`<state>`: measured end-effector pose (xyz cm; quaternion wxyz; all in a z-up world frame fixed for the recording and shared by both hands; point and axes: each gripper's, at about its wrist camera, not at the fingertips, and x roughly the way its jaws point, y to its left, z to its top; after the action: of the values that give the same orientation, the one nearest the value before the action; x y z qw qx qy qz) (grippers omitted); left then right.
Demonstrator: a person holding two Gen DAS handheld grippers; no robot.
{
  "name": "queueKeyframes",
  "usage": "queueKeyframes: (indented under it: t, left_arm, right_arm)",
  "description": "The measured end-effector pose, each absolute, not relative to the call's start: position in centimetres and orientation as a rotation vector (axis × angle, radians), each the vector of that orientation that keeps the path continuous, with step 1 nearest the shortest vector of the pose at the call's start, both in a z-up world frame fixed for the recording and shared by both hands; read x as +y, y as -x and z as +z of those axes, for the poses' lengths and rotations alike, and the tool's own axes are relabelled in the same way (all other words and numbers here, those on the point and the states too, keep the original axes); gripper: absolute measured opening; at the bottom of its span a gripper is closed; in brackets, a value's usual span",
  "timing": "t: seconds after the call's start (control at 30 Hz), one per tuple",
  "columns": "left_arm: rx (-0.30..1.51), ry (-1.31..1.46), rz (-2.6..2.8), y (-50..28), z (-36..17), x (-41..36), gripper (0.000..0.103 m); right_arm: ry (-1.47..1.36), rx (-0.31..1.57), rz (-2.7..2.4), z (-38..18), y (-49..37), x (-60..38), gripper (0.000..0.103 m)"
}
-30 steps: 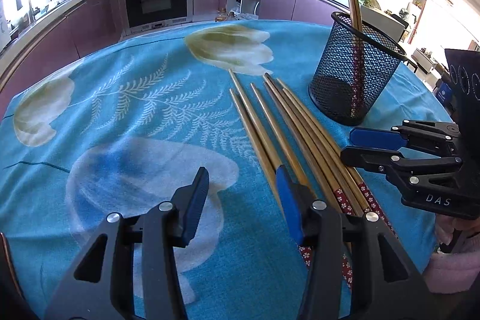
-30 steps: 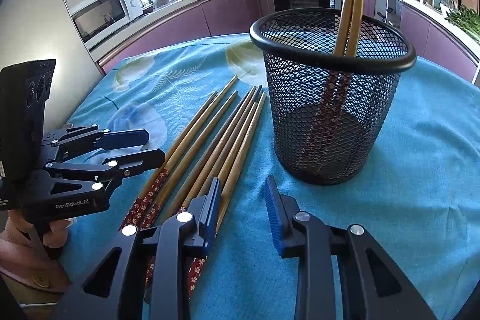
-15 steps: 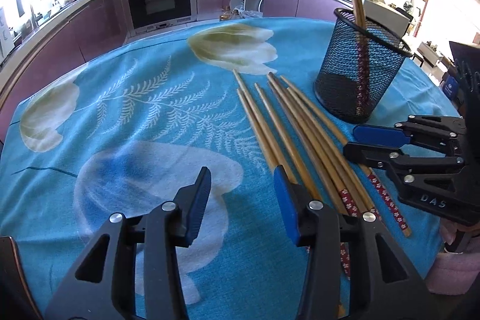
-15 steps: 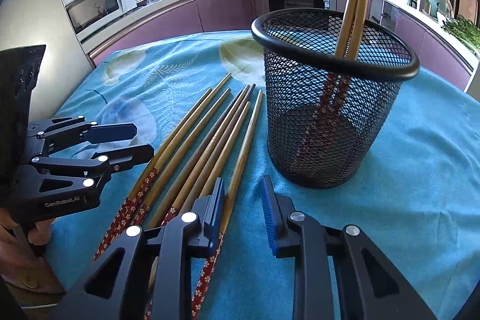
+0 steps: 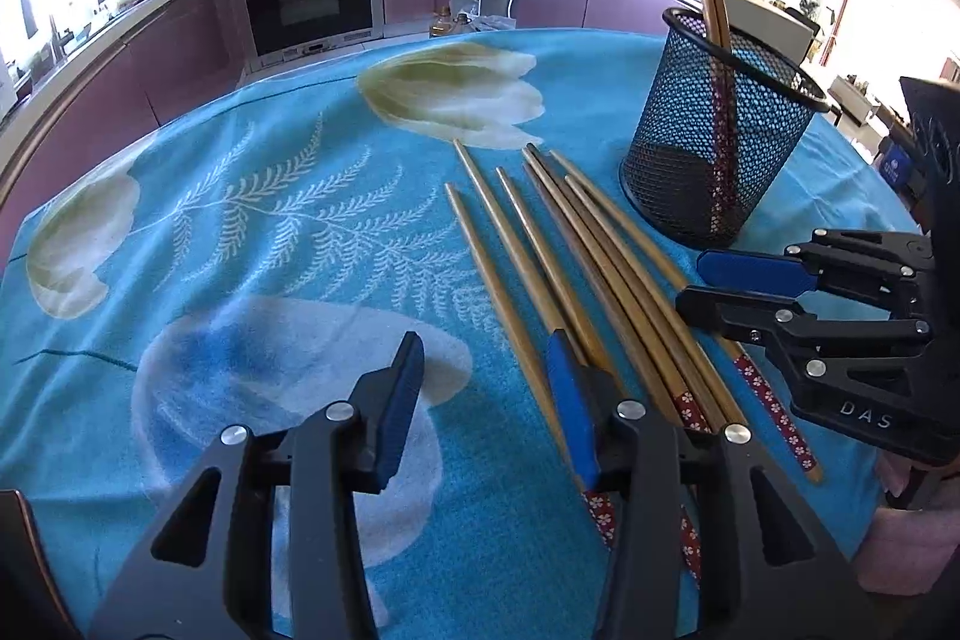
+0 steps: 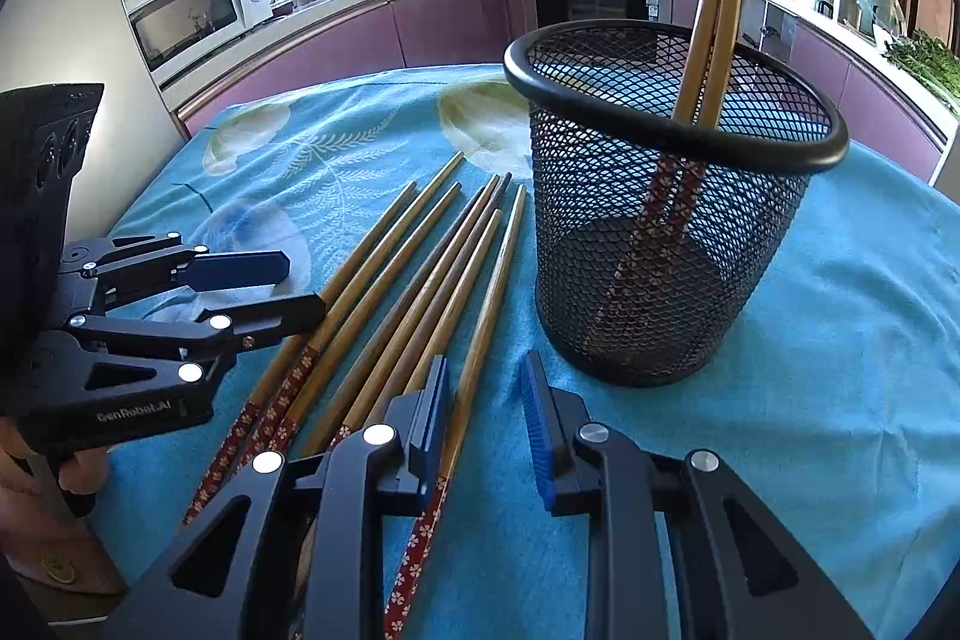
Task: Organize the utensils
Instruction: 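Open both tools and move them back over the lying chopsticks, then grasp and lift a chopstick with the left tool while the right tool grasps another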
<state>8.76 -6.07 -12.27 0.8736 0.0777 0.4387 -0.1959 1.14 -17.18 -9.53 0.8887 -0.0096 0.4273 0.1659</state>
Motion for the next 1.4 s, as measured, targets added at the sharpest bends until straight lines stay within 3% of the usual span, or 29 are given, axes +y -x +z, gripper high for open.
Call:
queueKeyframes:
  t: [0.13, 0.27, 0.47, 1.1, 1.33, 1.4]
  left_arm:
    - [0.910, -0.173, -0.400, -9.1, -12.4, -6.4, 0.038]
    - [0.916, -0.153, -0.395, -9.3, -12.3, -6.2, 0.020]
    - [0.929, -0.092, -0.417, -9.2, -12.3, -5.6, 0.009]
    - [0.946, -0.113, -0.498, -7.8, -12.3, -5.9, 0.008]
    - [0.955, -0.119, -0.510, -8.8, -12.2, -6.3, 0.013]
    - [0.951, -0.119, -0.494, -9.0, -12.0, -6.3, 0.008]
  right_arm:
    - [0.020, 0.887, 0.338, -9.5, -1.4, -17.0, 0.021]
    - [-0.003, 0.891, 0.346, -9.6, -1.7, -17.1, 0.012]
    - [-0.030, 0.889, 0.348, -9.6, -1.6, -17.5, 0.007]
    - [0.000, 0.910, 0.421, -9.4, -0.8, -17.0, 0.007]
    - [0.006, 0.897, 0.410, -9.5, -1.6, -16.4, 0.006]
    - [0.003, 0.886, 0.411, -9.2, -1.4, -16.8, 0.006]
